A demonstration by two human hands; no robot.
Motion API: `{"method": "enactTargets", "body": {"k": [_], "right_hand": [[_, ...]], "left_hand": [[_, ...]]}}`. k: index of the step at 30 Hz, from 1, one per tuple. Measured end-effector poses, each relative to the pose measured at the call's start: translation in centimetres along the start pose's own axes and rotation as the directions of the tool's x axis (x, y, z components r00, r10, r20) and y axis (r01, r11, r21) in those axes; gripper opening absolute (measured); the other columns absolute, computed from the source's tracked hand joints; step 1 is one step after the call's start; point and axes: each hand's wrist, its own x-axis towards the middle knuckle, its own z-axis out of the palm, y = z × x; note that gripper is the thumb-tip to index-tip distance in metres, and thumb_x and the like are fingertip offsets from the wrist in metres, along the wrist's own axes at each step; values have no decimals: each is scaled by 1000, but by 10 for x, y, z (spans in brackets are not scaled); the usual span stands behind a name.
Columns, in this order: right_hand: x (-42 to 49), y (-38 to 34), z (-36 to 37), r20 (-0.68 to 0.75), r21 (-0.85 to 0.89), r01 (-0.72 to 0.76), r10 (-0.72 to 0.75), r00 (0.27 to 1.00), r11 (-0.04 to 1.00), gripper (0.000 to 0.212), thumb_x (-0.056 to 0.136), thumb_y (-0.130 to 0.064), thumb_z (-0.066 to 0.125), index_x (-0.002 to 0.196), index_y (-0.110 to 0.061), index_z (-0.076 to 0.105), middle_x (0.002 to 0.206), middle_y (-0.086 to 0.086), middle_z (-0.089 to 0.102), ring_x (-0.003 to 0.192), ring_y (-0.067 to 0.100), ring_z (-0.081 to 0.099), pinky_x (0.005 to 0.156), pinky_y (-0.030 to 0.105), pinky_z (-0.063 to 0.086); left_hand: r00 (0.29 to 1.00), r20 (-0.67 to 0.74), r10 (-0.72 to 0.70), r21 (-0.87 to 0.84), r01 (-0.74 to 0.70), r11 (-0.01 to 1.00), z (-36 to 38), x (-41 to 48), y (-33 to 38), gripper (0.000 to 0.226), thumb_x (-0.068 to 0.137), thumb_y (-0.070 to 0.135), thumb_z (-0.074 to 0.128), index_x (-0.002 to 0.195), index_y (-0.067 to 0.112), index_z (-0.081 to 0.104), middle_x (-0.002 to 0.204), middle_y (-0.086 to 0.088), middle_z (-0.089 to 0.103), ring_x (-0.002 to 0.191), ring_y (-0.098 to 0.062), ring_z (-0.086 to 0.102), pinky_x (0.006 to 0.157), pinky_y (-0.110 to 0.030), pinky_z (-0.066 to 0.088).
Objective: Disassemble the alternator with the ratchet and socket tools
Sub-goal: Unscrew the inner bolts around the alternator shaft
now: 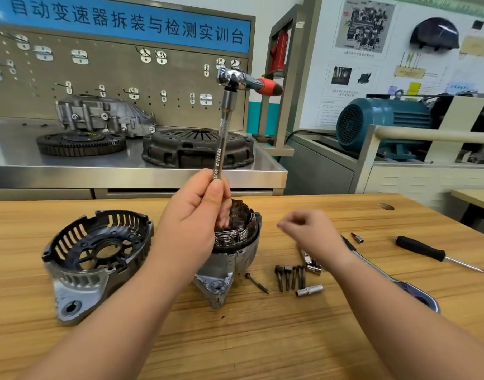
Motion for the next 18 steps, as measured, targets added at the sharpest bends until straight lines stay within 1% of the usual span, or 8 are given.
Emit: {"method": "enactTargets", "body": {"k": [2,5,6,8,10,12,15,18], "right_hand": [[-9,-27,-17,-128,307,148,-113,985,940,16,91,-29,60,82,-20,69,67,-10,61,57,-1,51,51,13,40],[-24,-74,-35,-106,684,310,-330,938,661,24,92,-36,53,102,-21,69,84,-5,69,76,10,60,61,22,48],[-27,-88,-36,-58,788,287,-398,916,545,32,91,-38,50,110,-18,66,92,-1,71,83,14,63,66,24,51],[-32,-111,-35,35,933,143,-478,878,329,50,90,-48,43,118,-10,58,100,7,72,89,19,66,74,28,54],[-34,-124,-30,69,991,-2,-491,868,137,61,91,-60,35,120,-9,54,95,9,72,83,20,67,73,30,53],[-32,-130,-26,61,997,-78,-474,878,-16,63,93,-63,24,115,-13,55,79,5,69,65,16,62,62,27,49],[-22,-131,-23,7,985,-80,-428,904,-153,58,96,-57,22,96,-13,60,52,-3,47,41,8,36,42,19,32],[-16,-125,-22,-47,973,-37,-349,936,-230,54,99,-51,27,82,-13,61,46,-6,32,36,6,23,35,18,20]], "left_hand": [[1000,15,-15,24,14,1000,0,-1,-1,26,92,30,37,78,15,53,58,8,44,57,-10,41,58,-26,40],[998,44,-51,60,48,997,3,-2,-3,25,91,31,39,76,19,55,58,9,45,57,-11,42,59,-28,41],[996,64,-65,70,61,996,5,-3,-4,25,91,31,39,75,20,56,57,9,45,57,-11,42,59,-29,40],[991,101,-90,69,83,994,9,-4,-5,25,90,30,40,75,22,58,57,8,43,56,-11,40,57,-28,37],[989,108,-105,63,98,993,12,-4,-4,24,88,30,43,76,26,63,57,8,44,55,-9,40,55,-24,36],[990,93,-107,57,102,993,13,-4,-3,20,88,31,47,79,30,65,59,7,48,54,-7,42,55,-20,38],[987,57,-147,-47,150,988,12,-2,-3,16,90,37,53,90,29,66,65,8,57,59,-6,52,57,-18,44],[985,27,-173,-76,174,982,10,-1,-6,22,88,38,46,91,32,67,78,7,65,75,-12,60,71,-28,49]]}}
